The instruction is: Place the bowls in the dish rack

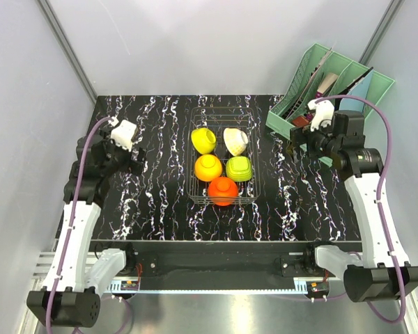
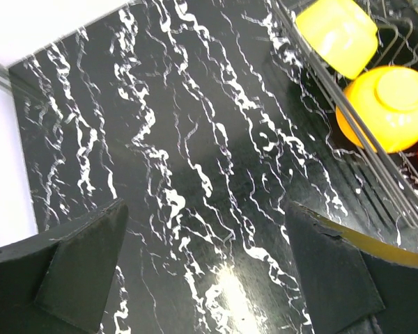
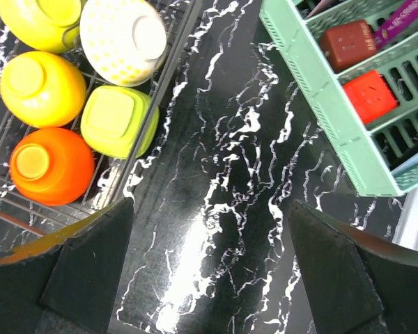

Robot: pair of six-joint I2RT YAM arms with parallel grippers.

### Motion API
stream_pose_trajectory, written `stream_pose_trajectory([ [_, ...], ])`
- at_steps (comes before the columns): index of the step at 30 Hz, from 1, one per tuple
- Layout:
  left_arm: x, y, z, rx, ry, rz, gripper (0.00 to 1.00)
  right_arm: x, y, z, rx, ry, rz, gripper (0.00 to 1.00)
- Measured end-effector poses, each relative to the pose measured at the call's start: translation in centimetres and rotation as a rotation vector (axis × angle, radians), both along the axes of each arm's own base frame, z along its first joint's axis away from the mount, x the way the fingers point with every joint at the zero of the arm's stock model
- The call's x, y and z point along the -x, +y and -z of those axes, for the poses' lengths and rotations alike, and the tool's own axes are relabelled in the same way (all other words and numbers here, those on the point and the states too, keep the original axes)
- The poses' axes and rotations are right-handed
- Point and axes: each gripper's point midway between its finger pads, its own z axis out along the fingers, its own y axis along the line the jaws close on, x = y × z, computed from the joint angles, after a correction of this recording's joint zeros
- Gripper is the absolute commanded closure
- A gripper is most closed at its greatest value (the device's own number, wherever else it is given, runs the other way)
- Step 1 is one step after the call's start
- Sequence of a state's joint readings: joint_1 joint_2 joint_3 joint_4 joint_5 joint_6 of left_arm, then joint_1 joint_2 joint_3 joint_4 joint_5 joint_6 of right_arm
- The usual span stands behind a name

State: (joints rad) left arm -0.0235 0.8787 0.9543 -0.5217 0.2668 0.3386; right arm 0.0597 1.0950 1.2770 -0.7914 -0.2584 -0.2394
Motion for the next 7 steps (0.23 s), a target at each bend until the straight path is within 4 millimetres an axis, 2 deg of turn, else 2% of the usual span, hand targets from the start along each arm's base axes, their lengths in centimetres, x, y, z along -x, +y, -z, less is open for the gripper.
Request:
stream_pose_trajectory([
  [4,0.0,0.1,1.3,0.005,0.041,-0.005,0.01,0.0,0.2,0.2,-0.023,0.012,-0.015,0.0],
  [7,0.0,0.1,1.5,0.01,0.048,-0.005,0.01,0.0,0.1,0.1,-0.033,0.013,-0.014,0.0],
])
